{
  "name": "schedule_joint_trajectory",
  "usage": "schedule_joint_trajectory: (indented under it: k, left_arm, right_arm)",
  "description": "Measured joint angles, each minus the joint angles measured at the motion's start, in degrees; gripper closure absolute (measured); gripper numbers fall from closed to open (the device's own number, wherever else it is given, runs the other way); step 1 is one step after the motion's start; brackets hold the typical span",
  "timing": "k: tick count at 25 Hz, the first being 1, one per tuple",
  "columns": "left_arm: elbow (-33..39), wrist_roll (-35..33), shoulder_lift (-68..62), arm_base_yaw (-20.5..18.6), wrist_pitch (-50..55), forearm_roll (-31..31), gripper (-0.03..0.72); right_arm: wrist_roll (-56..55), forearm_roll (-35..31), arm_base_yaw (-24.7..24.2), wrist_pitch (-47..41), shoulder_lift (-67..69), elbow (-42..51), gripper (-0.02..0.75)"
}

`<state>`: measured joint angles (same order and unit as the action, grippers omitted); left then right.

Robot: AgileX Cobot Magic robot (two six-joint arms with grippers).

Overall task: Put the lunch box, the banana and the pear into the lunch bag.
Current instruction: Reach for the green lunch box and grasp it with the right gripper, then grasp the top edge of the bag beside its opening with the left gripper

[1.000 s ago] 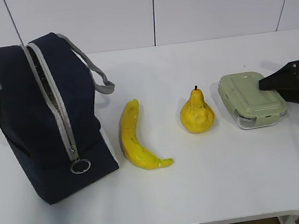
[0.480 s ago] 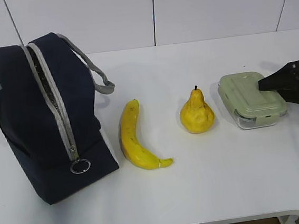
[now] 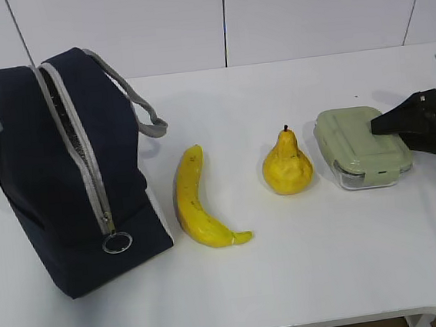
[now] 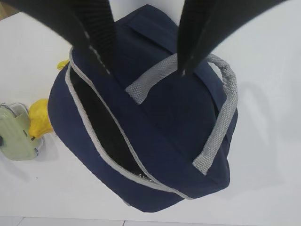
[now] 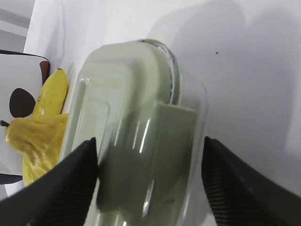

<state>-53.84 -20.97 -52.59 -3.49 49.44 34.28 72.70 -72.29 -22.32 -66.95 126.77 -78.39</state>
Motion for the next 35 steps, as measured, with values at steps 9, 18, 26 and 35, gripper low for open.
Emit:
schedule_joint_trajectory:
  k: [9,18,26,35]
  left_arm:
    - [0.00,0.00,0.00,0.00,0.00,0.00,0.378]
    - [0.00,0.00,0.00,0.00,0.00,0.00,0.378]
    - [0.00,0.00,0.00,0.00,0.00,0.00,0.378]
    - [0.00,0.00,0.00,0.00,0.00,0.28,0.379]
  right_arm:
    - [0.00,0.31,0.03,-0.62,0.00,-0.08,0.253]
    - [-1.01,0.31,0.03,-1.25,0.00,-0.08,0.307]
    - [-2.66,0.21,0.03,-1.25,0.00,-0.08,0.339]
    - [-2.92,-0.43,0.03,-1.25,0.00,-0.08,0.359]
